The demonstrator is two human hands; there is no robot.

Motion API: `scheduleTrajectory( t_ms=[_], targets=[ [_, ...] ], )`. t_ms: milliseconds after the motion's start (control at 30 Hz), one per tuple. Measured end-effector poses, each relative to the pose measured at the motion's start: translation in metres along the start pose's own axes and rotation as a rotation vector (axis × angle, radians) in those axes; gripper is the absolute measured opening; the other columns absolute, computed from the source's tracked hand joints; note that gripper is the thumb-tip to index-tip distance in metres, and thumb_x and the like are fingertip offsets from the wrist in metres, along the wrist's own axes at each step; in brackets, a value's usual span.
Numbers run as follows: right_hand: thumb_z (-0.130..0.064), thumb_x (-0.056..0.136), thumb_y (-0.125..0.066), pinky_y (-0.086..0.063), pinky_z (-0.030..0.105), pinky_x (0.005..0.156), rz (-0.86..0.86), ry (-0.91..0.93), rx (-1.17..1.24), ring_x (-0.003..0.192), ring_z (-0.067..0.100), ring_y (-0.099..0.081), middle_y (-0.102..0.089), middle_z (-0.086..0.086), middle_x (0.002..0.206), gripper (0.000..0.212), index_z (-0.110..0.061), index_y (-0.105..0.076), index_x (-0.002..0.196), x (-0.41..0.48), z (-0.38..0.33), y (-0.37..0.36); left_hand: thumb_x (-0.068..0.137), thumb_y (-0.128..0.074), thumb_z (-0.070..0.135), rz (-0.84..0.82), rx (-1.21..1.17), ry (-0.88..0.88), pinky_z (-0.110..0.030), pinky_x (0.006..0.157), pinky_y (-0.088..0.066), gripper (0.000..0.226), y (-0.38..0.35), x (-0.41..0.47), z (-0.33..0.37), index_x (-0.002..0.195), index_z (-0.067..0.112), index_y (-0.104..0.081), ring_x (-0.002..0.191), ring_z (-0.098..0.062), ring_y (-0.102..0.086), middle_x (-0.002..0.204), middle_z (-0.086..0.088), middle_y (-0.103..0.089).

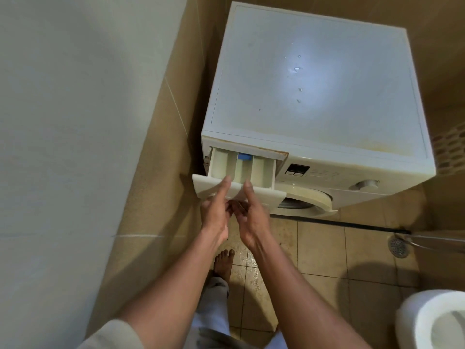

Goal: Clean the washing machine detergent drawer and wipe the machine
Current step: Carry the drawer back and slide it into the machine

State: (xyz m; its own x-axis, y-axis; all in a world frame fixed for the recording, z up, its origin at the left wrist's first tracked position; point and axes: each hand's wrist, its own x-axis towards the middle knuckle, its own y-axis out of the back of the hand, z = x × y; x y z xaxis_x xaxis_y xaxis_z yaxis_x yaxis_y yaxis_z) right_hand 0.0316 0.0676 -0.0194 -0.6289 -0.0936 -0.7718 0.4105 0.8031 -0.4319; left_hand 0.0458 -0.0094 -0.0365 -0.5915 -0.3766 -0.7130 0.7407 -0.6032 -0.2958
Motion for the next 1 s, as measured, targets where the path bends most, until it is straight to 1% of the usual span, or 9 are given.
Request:
scheduleTrajectory(
  t_ms=[133, 233, 367, 467, 567, 667, 767, 867, 1000],
  targets=[
    [-0.028, 0.078, -0.08, -0.06, 0.031, 0.083, 0.012, -0.017, 0.011, 0.102, 0.029, -0.071, -0.068, 0.024, 0.118, 0.062, 0.007, -0.059, 0.124, -0.021, 0.016, 0.022, 0.086, -0.078, 0.029, -0.021, 0.009, 0.03, -0.035, 0.087, -0.057, 0.044, 0.028, -0.021, -0.018, 0.118, 0.003, -0.065, 0.099, -0.029, -0.073, 0.107, -0.019, -0.073],
    [-0.027, 0.078, -0.081, -0.059, 0.03, 0.08, 0.025, -0.02, 0.017, 0.097, 0.027, -0.073, -0.071, 0.021, 0.11, 0.063, 0.009, -0.058, 0.125, -0.02, 0.02, 0.027, 0.086, -0.077, 0.027, -0.017, -0.002, 0.02, -0.036, 0.085, -0.056, 0.047, 0.03, -0.022, -0.017, 0.123, 0.001, -0.063, 0.093, -0.026, -0.073, 0.106, -0.019, -0.072],
    [-0.026, 0.076, -0.083, -0.059, 0.035, 0.09, 0.016, -0.024, 0.002, 0.097, 0.027, -0.073, -0.072, 0.018, 0.105, 0.064, 0.008, -0.059, 0.124, -0.014, 0.018, 0.024, 0.087, -0.076, 0.024, -0.02, -0.024, 0.025, -0.036, 0.086, -0.057, 0.045, 0.026, -0.018, -0.013, 0.121, 0.0, -0.062, 0.09, -0.025, -0.072, 0.1, -0.017, -0.071],
    [-0.026, 0.081, -0.079, -0.057, 0.04, 0.095, -0.012, -0.016, -0.023, 0.1, 0.028, -0.069, -0.067, 0.02, 0.11, 0.053, 0.005, -0.057, 0.118, -0.002, 0.003, 0.011, 0.086, -0.077, 0.026, -0.032, -0.018, 0.006, -0.039, 0.089, -0.058, 0.045, 0.01, -0.007, -0.002, 0.119, -0.001, -0.062, 0.087, -0.025, -0.072, 0.095, -0.015, -0.071],
    [-0.027, 0.086, -0.076, -0.056, 0.043, 0.097, -0.035, -0.019, -0.023, 0.109, 0.032, -0.065, -0.063, 0.023, 0.119, 0.047, 0.003, -0.054, 0.116, 0.022, -0.019, -0.008, 0.084, -0.08, 0.03, -0.035, 0.002, -0.005, -0.045, 0.094, -0.058, 0.047, -0.014, 0.014, 0.015, 0.117, 0.003, -0.061, 0.096, -0.032, -0.073, 0.106, -0.021, -0.072],
    [-0.033, 0.083, -0.078, -0.058, 0.038, 0.093, -0.047, -0.011, -0.054, 0.114, 0.035, -0.063, -0.06, 0.025, 0.124, 0.061, 0.004, -0.053, 0.123, 0.044, -0.037, -0.026, 0.082, -0.082, 0.033, -0.054, 0.017, -0.001, -0.045, 0.092, -0.059, 0.047, -0.033, 0.035, 0.033, 0.116, 0.006, -0.063, 0.096, -0.032, -0.074, 0.112, -0.023, -0.073],
    [-0.036, 0.083, -0.079, -0.06, 0.031, 0.077, -0.055, -0.023, -0.088, 0.107, 0.03, -0.064, -0.06, 0.022, 0.119, 0.05, -0.001, -0.057, 0.112, 0.06, -0.051, -0.04, 0.08, -0.083, 0.036, -0.072, 0.02, 0.03, -0.042, 0.091, -0.06, 0.049, -0.05, 0.049, 0.048, 0.118, 0.01, -0.065, 0.097, -0.032, -0.073, 0.115, -0.022, -0.072],
    [-0.037, 0.081, -0.081, -0.057, 0.03, 0.08, -0.05, -0.023, -0.096, 0.105, 0.03, -0.062, -0.057, 0.024, 0.121, 0.043, -0.007, -0.058, 0.099, 0.072, -0.058, -0.047, 0.084, -0.079, 0.036, -0.103, 0.008, 0.053, -0.043, 0.099, -0.055, 0.03, -0.06, 0.055, 0.056, 0.104, 0.019, -0.065, 0.106, -0.035, -0.069, 0.118, -0.019, -0.069],
    [-0.041, 0.077, -0.083, -0.057, 0.028, 0.078, -0.06, -0.011, -0.112, 0.11, 0.031, -0.061, -0.054, 0.027, 0.129, 0.054, -0.005, -0.056, 0.105, 0.075, -0.056, -0.044, 0.084, -0.079, 0.04, -0.137, 0.026, 0.074, -0.042, 0.099, -0.055, 0.031, -0.059, 0.058, 0.055, 0.103, 0.021, -0.063, 0.108, -0.034, -0.067, 0.117, -0.019, -0.068]
  ],
)
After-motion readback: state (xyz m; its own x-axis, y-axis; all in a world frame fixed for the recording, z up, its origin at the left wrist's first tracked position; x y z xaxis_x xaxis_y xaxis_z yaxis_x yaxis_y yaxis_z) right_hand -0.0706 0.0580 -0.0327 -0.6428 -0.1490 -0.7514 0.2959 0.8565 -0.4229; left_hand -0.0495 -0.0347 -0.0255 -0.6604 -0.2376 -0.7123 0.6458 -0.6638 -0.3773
